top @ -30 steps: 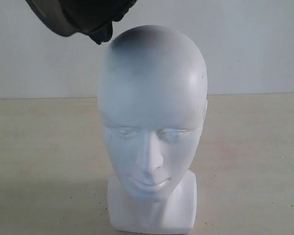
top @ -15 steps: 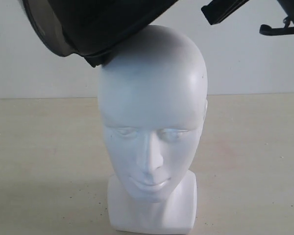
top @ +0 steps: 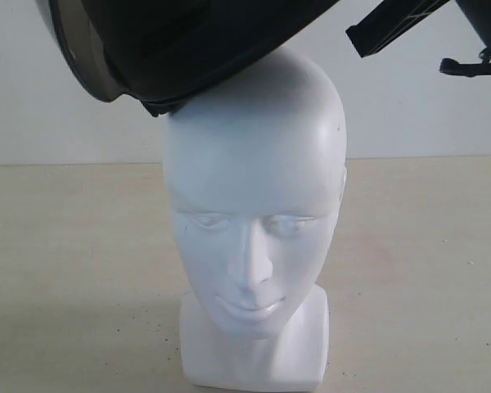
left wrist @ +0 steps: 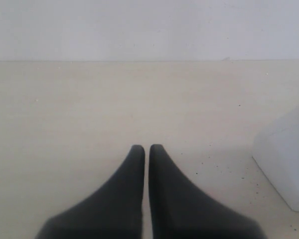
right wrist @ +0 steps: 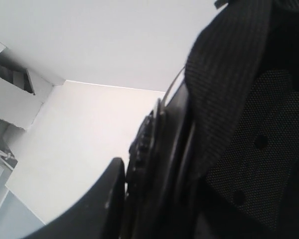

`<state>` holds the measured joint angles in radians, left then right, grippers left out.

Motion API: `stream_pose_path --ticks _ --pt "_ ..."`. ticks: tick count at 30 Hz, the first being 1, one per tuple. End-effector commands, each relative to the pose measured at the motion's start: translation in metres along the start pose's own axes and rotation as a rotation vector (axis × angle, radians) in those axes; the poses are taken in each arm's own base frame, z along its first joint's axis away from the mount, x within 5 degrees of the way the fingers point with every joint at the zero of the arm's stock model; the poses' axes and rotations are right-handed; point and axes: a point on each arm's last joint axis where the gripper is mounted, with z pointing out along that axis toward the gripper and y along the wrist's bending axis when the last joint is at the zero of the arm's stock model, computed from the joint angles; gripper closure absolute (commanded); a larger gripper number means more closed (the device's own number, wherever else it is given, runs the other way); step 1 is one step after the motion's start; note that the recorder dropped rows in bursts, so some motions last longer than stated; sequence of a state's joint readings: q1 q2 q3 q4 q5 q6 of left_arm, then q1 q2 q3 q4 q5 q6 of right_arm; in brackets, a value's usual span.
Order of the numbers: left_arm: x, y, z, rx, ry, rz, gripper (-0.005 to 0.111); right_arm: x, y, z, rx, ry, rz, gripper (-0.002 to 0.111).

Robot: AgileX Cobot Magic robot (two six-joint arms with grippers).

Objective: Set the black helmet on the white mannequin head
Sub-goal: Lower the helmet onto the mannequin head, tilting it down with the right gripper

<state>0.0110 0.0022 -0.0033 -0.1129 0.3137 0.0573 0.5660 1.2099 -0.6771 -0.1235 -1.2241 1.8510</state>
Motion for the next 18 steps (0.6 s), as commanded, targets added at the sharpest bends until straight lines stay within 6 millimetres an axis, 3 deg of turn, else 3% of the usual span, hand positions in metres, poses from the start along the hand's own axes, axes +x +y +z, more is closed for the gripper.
stream_pose_path --ticks 1,18 --pt "0.0010 -0.0002 0.0002 0.004 0.002 0.003 0.102 -0.0020 0.0027 -0.0017 -0.004 -0.012 -0.072 0.108" --pt "0.0010 -0.0002 0.0002 0.004 0.002 0.003 0.102 -0.0010 -0.0005 -0.0017 0.031 0.001 -0.113 0.108"
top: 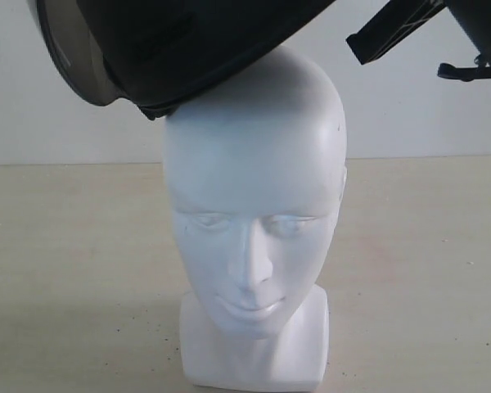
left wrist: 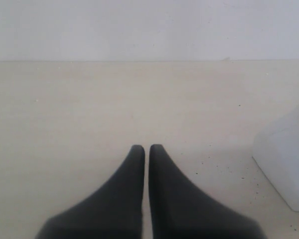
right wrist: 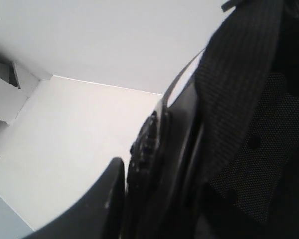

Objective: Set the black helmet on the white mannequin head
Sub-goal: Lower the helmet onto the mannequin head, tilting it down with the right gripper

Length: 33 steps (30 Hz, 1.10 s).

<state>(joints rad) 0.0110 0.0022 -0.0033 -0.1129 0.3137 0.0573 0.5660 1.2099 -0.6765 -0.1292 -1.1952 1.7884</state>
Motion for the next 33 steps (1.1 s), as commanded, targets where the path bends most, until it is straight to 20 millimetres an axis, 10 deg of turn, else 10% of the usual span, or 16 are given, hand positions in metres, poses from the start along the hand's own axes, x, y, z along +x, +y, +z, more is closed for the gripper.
stream_pose_path --ticks 1,33 --pt "0.001 0.000 0.000 0.004 0.002 0.003 0.102 -0.001 0.002 -0.002 0.003 0.004 -0.049 0.108" --pt "0.001 0.000 0.000 0.004 0.002 0.003 0.102 -0.007 -0.024 -0.037 0.132 -0.085 -0.074 0.108"
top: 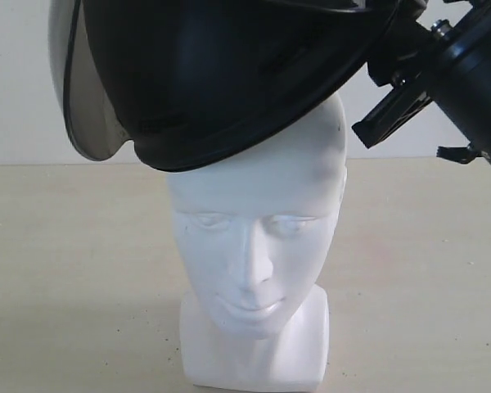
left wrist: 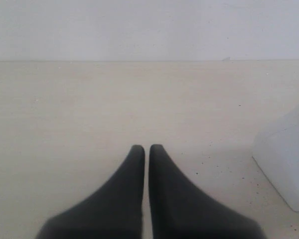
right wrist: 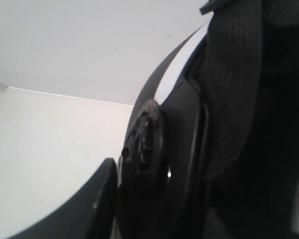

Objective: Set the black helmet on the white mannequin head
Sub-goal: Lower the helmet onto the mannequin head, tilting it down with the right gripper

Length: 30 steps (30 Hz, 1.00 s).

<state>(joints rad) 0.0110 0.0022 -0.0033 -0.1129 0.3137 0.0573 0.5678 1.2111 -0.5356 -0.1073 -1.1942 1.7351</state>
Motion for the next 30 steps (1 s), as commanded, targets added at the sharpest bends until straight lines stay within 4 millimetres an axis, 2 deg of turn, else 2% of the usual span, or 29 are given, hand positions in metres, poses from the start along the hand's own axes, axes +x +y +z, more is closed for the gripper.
stream_pose_path --ticks 1,12,30 --pt "0.001 0.000 0.000 0.004 0.002 0.003 0.102 -0.006 0.001 -0.004 -0.002 -0.052 -0.040 0.108" --pt "0.001 0.000 0.000 0.004 0.002 0.003 0.102 -0.009 -0.011 -0.023 0.043 -0.100 -0.022 0.108" --pt "0.001 0.000 0.000 0.004 0.002 0.003 0.102 -0.009 -0.019 -0.024 0.130 -0.087 -0.071 0.108"
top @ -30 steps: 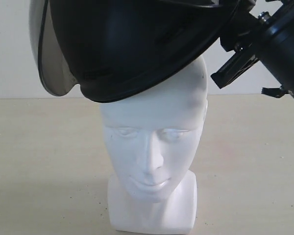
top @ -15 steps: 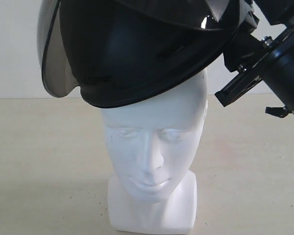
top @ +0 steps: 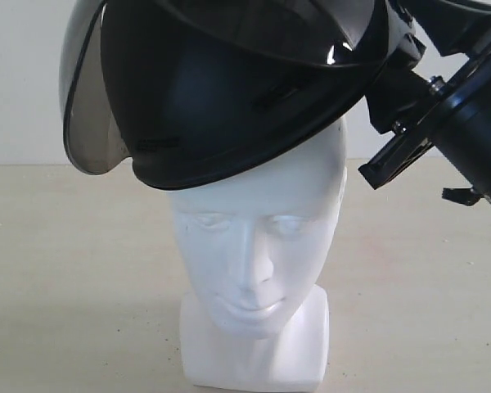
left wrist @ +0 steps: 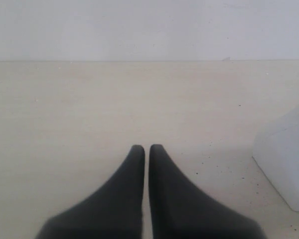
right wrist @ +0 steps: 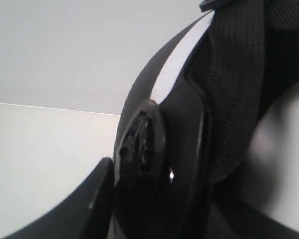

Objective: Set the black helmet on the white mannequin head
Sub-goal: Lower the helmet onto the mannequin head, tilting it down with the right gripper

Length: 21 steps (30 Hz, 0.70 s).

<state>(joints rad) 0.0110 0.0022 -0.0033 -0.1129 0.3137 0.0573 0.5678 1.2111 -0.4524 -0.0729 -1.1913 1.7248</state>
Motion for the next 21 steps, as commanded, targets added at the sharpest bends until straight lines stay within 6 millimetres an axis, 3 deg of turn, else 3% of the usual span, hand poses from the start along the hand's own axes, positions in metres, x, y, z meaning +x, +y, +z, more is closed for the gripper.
stream_pose_path --ticks 1,21 --pt "0.001 0.000 0.000 0.004 0.002 0.003 0.102 -0.006 -0.004 -0.004 0.057 -0.044 -0.083 0.108" --pt "0.001 0.000 0.000 0.004 0.002 0.003 0.102 -0.007 -0.016 -0.005 0.189 -0.058 -0.108 0.108"
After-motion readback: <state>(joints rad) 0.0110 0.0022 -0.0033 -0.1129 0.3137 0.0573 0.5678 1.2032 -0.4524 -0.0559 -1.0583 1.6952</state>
